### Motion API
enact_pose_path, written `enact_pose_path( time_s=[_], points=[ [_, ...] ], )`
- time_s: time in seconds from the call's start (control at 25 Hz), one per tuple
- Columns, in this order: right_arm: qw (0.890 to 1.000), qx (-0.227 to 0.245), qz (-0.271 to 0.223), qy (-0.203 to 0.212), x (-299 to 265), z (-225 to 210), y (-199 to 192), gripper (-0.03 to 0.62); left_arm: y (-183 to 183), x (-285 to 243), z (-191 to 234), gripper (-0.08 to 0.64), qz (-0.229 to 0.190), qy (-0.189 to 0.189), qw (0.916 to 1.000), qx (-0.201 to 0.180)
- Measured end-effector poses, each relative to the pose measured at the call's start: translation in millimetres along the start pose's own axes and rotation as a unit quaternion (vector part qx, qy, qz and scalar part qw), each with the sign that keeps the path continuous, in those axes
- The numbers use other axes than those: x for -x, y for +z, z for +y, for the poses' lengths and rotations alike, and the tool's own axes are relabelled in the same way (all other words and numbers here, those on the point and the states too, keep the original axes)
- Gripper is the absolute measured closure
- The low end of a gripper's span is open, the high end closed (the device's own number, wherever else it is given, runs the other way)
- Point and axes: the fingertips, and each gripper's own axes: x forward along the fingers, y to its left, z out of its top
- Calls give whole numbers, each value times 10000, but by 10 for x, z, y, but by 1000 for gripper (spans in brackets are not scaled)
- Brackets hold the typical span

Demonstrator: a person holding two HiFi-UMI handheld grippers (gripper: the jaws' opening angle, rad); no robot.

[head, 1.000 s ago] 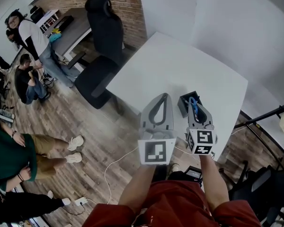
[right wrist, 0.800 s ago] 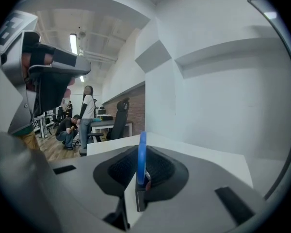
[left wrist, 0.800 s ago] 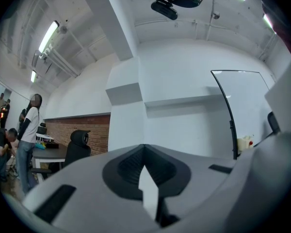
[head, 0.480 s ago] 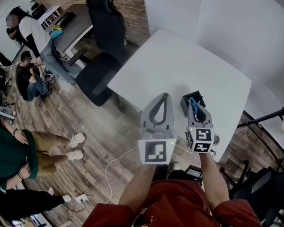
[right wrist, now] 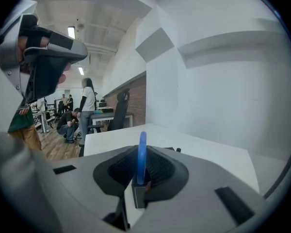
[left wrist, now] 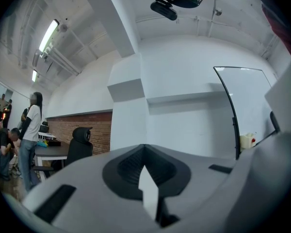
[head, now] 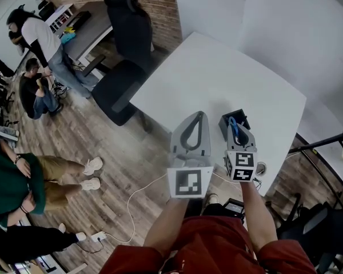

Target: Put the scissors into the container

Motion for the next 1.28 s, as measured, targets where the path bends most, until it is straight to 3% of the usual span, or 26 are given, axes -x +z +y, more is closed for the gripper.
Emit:
enact_pose_path(
  time_s=[0.28, 0.68, 1.28],
  points=[
    [9999, 10, 144, 20, -85, 8, -33, 538, -31, -29, -9, 548, 41, 22, 10000, 12],
    [9976, 563, 353, -174, -125, 36, -65, 538, -49, -41, -53, 548, 81, 1, 10000, -14],
    [9969, 558, 520, -214, -154, 2, -128, 528, -78, -45, -60, 548, 107, -2, 9999, 41]
  ],
)
